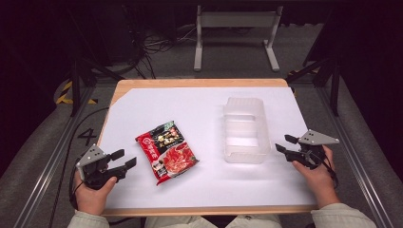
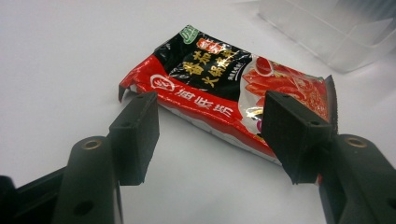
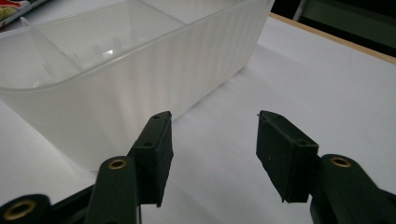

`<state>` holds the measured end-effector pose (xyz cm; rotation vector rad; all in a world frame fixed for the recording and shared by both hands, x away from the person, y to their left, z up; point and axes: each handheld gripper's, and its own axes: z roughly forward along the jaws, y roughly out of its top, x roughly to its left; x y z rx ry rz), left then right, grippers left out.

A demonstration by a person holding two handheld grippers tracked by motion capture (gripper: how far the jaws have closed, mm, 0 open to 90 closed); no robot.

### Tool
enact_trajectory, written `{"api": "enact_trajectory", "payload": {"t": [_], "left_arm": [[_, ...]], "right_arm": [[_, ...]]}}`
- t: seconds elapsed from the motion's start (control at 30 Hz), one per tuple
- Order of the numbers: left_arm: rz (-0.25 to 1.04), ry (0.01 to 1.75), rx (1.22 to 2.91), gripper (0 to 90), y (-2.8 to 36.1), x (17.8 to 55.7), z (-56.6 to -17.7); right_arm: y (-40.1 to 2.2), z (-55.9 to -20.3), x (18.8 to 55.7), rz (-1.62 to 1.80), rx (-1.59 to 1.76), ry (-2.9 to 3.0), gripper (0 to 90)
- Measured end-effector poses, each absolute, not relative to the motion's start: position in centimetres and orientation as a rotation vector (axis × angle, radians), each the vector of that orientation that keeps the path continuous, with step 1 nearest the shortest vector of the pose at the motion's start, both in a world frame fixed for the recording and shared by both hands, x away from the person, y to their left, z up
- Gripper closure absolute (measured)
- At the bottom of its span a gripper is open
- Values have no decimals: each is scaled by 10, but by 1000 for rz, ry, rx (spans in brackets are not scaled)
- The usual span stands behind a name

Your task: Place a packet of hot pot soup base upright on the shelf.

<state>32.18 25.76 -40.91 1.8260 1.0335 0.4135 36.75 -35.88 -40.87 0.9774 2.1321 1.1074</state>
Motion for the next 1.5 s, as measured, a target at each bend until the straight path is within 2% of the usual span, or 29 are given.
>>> {"api": "enact_trajectory", "payload": {"t": [0.13,0.6,0.97,1.27,1.5], "left_arm": [[438,1030,1804,342,256,325,-405],[407,1075,1797,147,248,355,-397],[391,1147,1765,150,250,390,-397],[380,1124,1725,152,253,408,-396],[329,1212,1721,157,249,422,-407]], "right_arm": [[-358,-409,365,1100,975,2135,453],[-362,-410,360,1083,1004,2125,449],[-361,-411,360,1076,998,2129,442],[-361,-411,361,1077,999,2130,440],[-361,-412,361,1079,995,2141,438]]}}
